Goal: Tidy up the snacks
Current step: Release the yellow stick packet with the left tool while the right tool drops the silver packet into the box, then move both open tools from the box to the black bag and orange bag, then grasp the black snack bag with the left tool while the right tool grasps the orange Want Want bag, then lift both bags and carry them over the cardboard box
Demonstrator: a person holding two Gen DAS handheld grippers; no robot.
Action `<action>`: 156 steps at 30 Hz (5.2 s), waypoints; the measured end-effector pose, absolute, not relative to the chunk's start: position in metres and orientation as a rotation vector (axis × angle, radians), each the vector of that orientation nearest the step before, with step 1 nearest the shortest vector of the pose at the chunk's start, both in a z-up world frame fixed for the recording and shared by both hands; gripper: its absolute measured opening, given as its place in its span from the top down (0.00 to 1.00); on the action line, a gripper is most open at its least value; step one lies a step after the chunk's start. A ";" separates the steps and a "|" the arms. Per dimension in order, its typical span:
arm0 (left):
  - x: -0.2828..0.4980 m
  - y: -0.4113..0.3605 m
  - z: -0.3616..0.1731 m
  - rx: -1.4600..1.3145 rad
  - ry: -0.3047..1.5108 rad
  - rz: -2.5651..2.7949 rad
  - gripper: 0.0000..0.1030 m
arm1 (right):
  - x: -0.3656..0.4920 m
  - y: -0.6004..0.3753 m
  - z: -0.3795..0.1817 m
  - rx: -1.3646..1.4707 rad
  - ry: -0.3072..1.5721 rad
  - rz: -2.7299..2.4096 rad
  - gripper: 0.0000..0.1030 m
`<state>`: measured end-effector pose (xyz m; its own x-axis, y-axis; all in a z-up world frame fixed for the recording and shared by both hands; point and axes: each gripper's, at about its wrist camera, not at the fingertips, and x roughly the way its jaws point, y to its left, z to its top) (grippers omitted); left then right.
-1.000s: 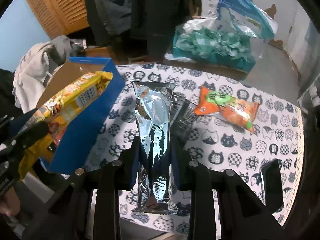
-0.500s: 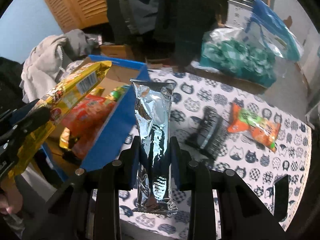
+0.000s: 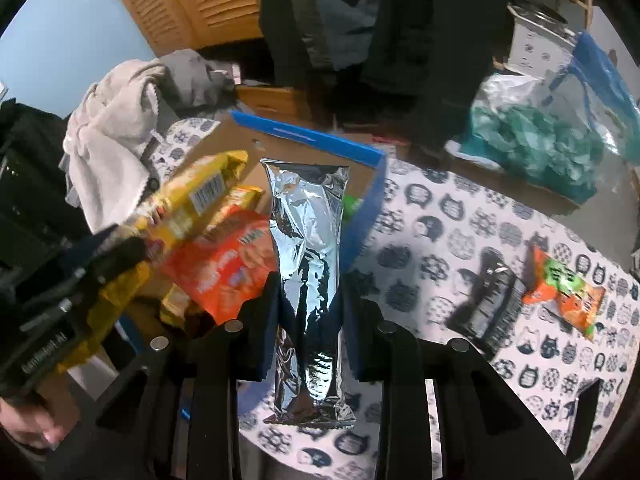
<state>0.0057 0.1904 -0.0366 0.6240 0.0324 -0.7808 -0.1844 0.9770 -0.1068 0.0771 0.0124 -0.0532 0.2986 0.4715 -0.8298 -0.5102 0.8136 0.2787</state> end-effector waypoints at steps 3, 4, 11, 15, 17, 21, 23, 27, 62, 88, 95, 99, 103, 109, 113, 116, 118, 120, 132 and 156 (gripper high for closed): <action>0.006 0.198 -0.043 -0.179 0.897 0.147 0.70 | 0.081 0.027 -0.057 -0.034 1.101 0.669 0.74; 0.006 0.202 -0.046 -0.179 0.900 0.155 0.70 | 0.082 0.031 -0.059 -0.034 1.106 0.672 0.73; 0.010 0.213 -0.064 -0.194 0.934 0.178 0.70 | 0.084 0.056 -0.066 -0.034 1.132 0.685 0.73; 0.011 0.215 -0.067 -0.214 0.943 0.182 0.69 | 0.087 0.061 -0.068 -0.013 1.136 0.705 0.73; 0.011 0.217 -0.066 -0.243 0.942 0.171 0.69 | 0.088 0.061 -0.067 0.002 1.131 0.710 0.73; 0.011 0.215 -0.061 -0.252 0.925 0.167 0.66 | 0.087 0.058 -0.064 0.005 1.123 0.714 0.57; 0.010 0.213 -0.059 -0.256 0.924 0.159 0.57 | 0.085 0.054 -0.062 -0.004 1.114 0.709 0.53; 0.011 0.203 -0.057 -0.254 0.925 0.137 0.47 | 0.084 0.044 -0.059 -0.006 1.104 0.699 0.43; 0.020 0.047 -0.045 0.061 0.962 -0.075 0.35 | 0.052 -0.119 -0.052 -0.102 1.019 0.512 0.29; 0.083 -0.039 -0.078 0.158 1.079 -0.153 0.28 | 0.098 -0.223 -0.102 -0.189 1.133 0.398 0.27; 0.122 -0.050 -0.092 0.161 1.108 -0.173 0.28 | 0.133 -0.228 -0.110 -0.317 1.128 0.443 0.27; 0.145 -0.056 -0.106 0.155 1.137 -0.181 0.28 | 0.154 -0.222 -0.123 -0.438 1.133 0.483 0.26; 0.159 -0.060 -0.124 0.168 1.156 -0.195 0.28 | 0.170 -0.216 -0.138 -0.515 1.132 0.529 0.26; 0.172 -0.060 -0.156 0.140 1.229 -0.212 0.28 | 0.196 -0.213 -0.169 -0.541 1.180 0.572 0.26; 0.177 -0.062 -0.171 0.138 1.261 -0.212 0.28 | 0.205 -0.214 -0.191 -0.546 1.224 0.582 0.26; 0.180 -0.062 -0.179 0.106 1.284 -0.222 0.28 | 0.209 -0.216 -0.206 -0.542 1.259 0.574 0.26; 0.180 -0.062 -0.184 0.096 1.292 -0.205 0.28 | 0.209 -0.217 -0.213 -0.524 1.279 0.579 0.26; 0.180 -0.062 -0.187 0.099 1.290 -0.172 0.28 | 0.209 -0.218 -0.217 -0.502 1.300 0.581 0.26; 0.171 -0.082 -0.199 0.082 1.281 -0.152 0.21 | 0.211 -0.255 -0.230 -0.183 1.389 0.476 0.66; 0.157 -0.105 -0.207 0.133 1.260 -0.138 0.45 | 0.159 -0.279 -0.190 -0.089 1.289 0.430 0.67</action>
<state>0.1571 -0.1047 -0.2067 0.2993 -0.0304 -0.9537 0.1767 0.9840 0.0241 0.1590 -0.2790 -0.1901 0.2111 0.2595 -0.9424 -0.3579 0.9177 0.1726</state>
